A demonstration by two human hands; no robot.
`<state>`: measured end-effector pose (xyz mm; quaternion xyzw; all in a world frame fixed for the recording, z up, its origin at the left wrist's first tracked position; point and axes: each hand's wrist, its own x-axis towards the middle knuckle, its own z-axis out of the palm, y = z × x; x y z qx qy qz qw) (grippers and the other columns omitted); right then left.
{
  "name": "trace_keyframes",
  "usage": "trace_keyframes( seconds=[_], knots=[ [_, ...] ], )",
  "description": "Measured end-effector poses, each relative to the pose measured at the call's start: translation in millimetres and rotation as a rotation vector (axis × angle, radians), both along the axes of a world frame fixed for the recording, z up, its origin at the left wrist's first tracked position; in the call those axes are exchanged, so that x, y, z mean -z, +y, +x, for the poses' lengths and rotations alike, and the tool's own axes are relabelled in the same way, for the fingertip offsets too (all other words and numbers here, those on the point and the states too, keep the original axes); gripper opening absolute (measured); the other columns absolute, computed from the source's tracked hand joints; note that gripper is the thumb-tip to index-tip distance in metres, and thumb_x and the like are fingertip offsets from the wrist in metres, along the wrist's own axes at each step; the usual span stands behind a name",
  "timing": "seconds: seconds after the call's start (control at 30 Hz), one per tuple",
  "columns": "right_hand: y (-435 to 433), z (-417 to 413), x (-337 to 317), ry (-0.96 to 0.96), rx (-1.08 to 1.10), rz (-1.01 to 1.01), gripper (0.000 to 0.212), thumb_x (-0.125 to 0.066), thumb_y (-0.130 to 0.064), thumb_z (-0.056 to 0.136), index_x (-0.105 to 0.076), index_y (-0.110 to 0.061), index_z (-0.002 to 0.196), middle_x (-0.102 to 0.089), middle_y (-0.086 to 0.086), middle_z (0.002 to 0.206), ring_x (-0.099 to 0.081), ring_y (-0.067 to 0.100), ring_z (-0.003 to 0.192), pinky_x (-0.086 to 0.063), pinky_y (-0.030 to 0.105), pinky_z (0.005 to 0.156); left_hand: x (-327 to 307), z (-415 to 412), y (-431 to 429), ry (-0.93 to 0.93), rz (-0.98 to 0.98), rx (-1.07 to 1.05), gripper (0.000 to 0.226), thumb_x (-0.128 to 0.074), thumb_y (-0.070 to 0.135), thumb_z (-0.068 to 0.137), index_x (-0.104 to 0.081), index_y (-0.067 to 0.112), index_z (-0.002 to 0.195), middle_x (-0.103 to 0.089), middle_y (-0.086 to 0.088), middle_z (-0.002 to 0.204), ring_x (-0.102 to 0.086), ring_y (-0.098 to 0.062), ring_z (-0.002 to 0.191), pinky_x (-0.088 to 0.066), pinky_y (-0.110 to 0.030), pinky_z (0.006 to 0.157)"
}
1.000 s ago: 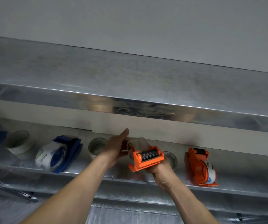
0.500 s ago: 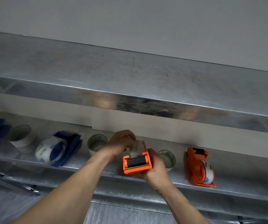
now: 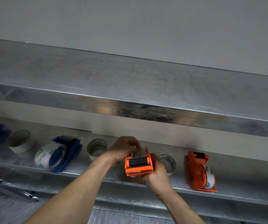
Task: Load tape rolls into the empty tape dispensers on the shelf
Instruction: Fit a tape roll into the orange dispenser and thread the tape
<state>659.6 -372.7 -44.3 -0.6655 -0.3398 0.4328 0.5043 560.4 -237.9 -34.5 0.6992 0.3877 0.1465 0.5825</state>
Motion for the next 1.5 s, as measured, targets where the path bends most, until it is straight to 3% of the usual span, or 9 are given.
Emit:
trace_keyframes(
  seconds=[0.1,0.2,0.33,0.47,0.63,0.9,1.1,1.27,1.5],
  knots=[
    [3,0,-3,0.026,-0.012,-0.008,0.049,-0.074,0.028,0.061,-0.057,0.004,0.1,-0.071,0.005,0.08,-0.07,0.008,0.066,-0.053,0.018,0.05,2,-1,2,0.045,0.03,0.013,0.024,-0.059,-0.008,0.074,-0.066,0.014,0.07,-0.07,-0.019,0.096,-0.061,-0.021,0.087,-0.048,-0.026,0.07],
    [6,0,-6,0.078,-0.039,-0.026,0.049,-0.071,0.028,0.065,-0.056,0.003,0.103,-0.071,0.009,0.085,-0.071,0.004,0.064,-0.053,0.018,0.049,4,-5,8,-0.016,-0.011,0.058,0.011,-0.071,0.005,0.079,-0.068,0.012,0.087,-0.07,-0.005,0.091,-0.065,-0.016,0.086,-0.052,-0.027,0.074],
    [8,0,-9,0.058,-0.056,-0.034,0.048,-0.068,0.028,0.067,-0.056,0.002,0.105,-0.07,0.003,0.082,-0.07,0.0,0.063,-0.052,0.015,0.049,5,-9,18,-0.008,-0.02,0.078,0.021,-0.076,0.015,0.081,-0.069,0.019,0.1,-0.07,0.0,0.106,-0.065,-0.014,0.103,-0.054,-0.028,0.086],
    [11,-1,-7,0.047,-0.047,-0.038,0.045,-0.068,0.027,0.068,-0.057,-0.001,0.102,-0.07,0.002,0.081,-0.07,0.001,0.063,-0.052,0.016,0.049,9,-12,26,-0.012,-0.093,0.071,0.024,-0.07,0.003,0.084,-0.068,0.021,0.1,-0.069,-0.003,0.109,-0.065,-0.015,0.104,-0.054,-0.026,0.084],
    [16,0,-2,0.019,-0.042,-0.047,0.045,-0.071,0.025,0.065,-0.058,-0.003,0.098,-0.071,0.004,0.081,-0.069,0.002,0.062,-0.052,0.018,0.049,11,-12,32,-0.056,-0.289,-0.003,0.023,-0.059,-0.01,0.085,-0.066,0.01,0.095,-0.067,-0.006,0.089,-0.064,-0.015,0.079,-0.051,-0.026,0.065],
    [23,3,5,0.003,-0.016,-0.028,0.056,-0.061,0.004,0.044,-0.059,-0.004,0.099,-0.07,0.006,0.078,-0.067,0.01,0.066,-0.05,0.017,0.052,5,-1,40,0.096,0.073,0.06,0.01,-0.069,0.018,0.086,-0.069,0.012,0.094,-0.069,-0.006,0.096,-0.065,-0.02,0.091,-0.051,-0.03,0.07],
    [27,10,12,-0.041,-0.009,-0.03,0.055,-0.062,0.0,0.043,-0.061,-0.01,0.097,-0.072,0.0,0.077,-0.067,0.012,0.072,-0.05,0.023,0.061,2,1,42,0.1,0.048,0.094,0.016,-0.072,0.019,0.086,-0.072,0.012,0.099,-0.071,0.001,0.094,-0.065,-0.01,0.087,-0.046,-0.02,0.068],
    [28,11,16,0.006,0.012,-0.026,0.055,-0.06,0.001,0.042,-0.062,-0.011,0.096,-0.072,-0.001,0.076,-0.066,0.01,0.071,-0.051,0.02,0.059,0,0,44,0.062,0.106,0.116,0.012,-0.074,0.017,0.083,-0.074,0.008,0.091,-0.075,-0.004,0.088,-0.071,-0.017,0.087,-0.058,-0.033,0.083],
    [29,13,19,0.038,-0.007,-0.018,0.059,-0.063,-0.002,0.042,-0.061,-0.009,0.1,-0.073,0.003,0.081,-0.066,0.009,0.072,-0.051,0.021,0.061,0,-2,47,0.087,0.063,0.124,0.016,-0.079,0.016,0.079,-0.076,0.008,0.093,-0.076,-0.004,0.09,-0.071,-0.017,0.091,-0.056,-0.034,0.088]
  ],
)
